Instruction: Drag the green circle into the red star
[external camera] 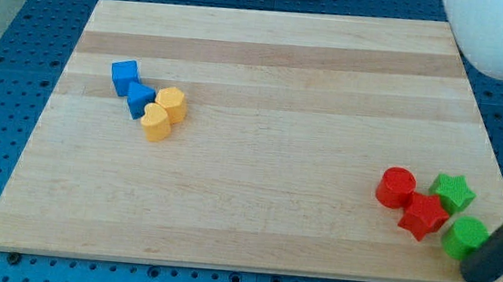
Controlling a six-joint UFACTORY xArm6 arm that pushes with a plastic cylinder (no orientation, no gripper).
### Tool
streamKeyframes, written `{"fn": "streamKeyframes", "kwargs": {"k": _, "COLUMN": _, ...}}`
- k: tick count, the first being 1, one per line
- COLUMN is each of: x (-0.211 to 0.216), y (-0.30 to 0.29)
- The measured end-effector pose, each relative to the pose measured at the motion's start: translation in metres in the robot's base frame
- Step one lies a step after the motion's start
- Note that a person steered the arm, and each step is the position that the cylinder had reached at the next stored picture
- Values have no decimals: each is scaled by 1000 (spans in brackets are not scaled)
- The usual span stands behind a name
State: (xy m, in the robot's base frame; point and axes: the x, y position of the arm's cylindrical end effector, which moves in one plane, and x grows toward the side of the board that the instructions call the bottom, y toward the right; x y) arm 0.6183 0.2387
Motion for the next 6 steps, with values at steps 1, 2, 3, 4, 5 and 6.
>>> {"fn": "streamKeyframes", "kwargs": {"k": 1, "x": 0, "y": 38}}
{"fn": "streamKeyframes", "kwargs": {"k": 2, "x": 0, "y": 37}}
{"fn": "streamKeyframes", "kwargs": {"k": 3, "x": -7, "y": 11}}
{"fn": "streamKeyframes", "kwargs": {"k": 4, "x": -18, "y": -36}}
{"fn": "streamKeyframes", "kwargs": {"k": 5, "x": -38, "y": -103}}
{"fn": "streamKeyframes", "kwargs": {"k": 6, "x": -79, "y": -169}}
